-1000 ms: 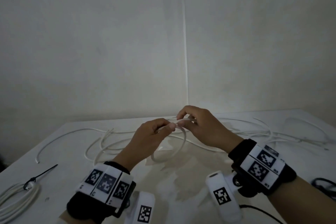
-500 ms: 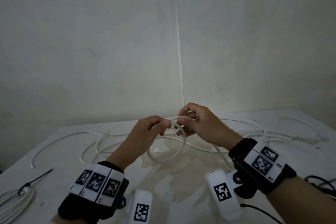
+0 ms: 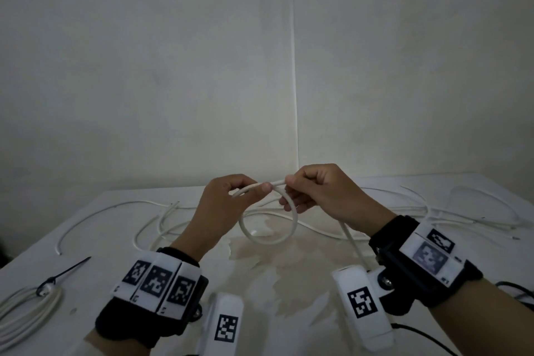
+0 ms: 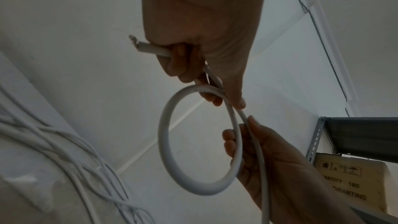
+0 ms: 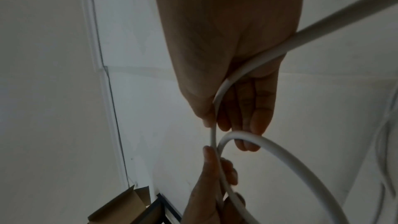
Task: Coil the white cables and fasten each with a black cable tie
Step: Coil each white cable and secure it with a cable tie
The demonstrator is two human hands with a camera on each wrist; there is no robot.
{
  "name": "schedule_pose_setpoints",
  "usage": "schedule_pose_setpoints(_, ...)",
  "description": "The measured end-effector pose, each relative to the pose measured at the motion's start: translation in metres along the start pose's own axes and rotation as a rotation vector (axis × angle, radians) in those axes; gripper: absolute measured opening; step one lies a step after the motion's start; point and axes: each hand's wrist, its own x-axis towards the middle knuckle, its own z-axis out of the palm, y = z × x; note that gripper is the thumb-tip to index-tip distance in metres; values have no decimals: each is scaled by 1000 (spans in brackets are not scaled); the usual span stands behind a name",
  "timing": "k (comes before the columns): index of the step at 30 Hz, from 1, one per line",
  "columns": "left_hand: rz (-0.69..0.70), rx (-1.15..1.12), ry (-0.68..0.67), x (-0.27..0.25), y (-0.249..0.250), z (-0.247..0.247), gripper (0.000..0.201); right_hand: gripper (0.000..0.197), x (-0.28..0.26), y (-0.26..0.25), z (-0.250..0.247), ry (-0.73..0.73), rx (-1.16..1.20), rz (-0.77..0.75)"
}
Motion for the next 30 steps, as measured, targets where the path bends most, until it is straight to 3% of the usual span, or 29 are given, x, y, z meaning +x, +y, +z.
schedule_pose_setpoints(7, 15, 83, 46, 0, -1, 1, 26, 18, 4, 4, 4, 50, -113, -36)
schedule_pose_setpoints(11, 11, 139, 26, -3, -1, 3, 18, 14, 8, 7, 6, 127, -188, -68)
schedule_pose_setpoints(14, -66, 125, 13, -2, 1, -1, 23, 16, 11, 8, 3, 150, -184, -71)
schedule_pose_setpoints(18, -181, 103, -116, -2, 4, -15, 30, 13, 12, 10, -2, 163, -195, -57)
schedule_pose_setpoints(24, -193, -64, -290, -8, 0, -25, 23, 16, 15, 16, 3, 187, -235, -45)
schedule_pose_setpoints(27, -130, -78, -176, -11, -8, -21, 19, 14, 15, 15, 5, 190, -211, -53)
schedule_pose_setpoints(30, -180, -168, -87, -13, -13, -14, 20, 11, 15, 12, 8, 188, -172, -74)
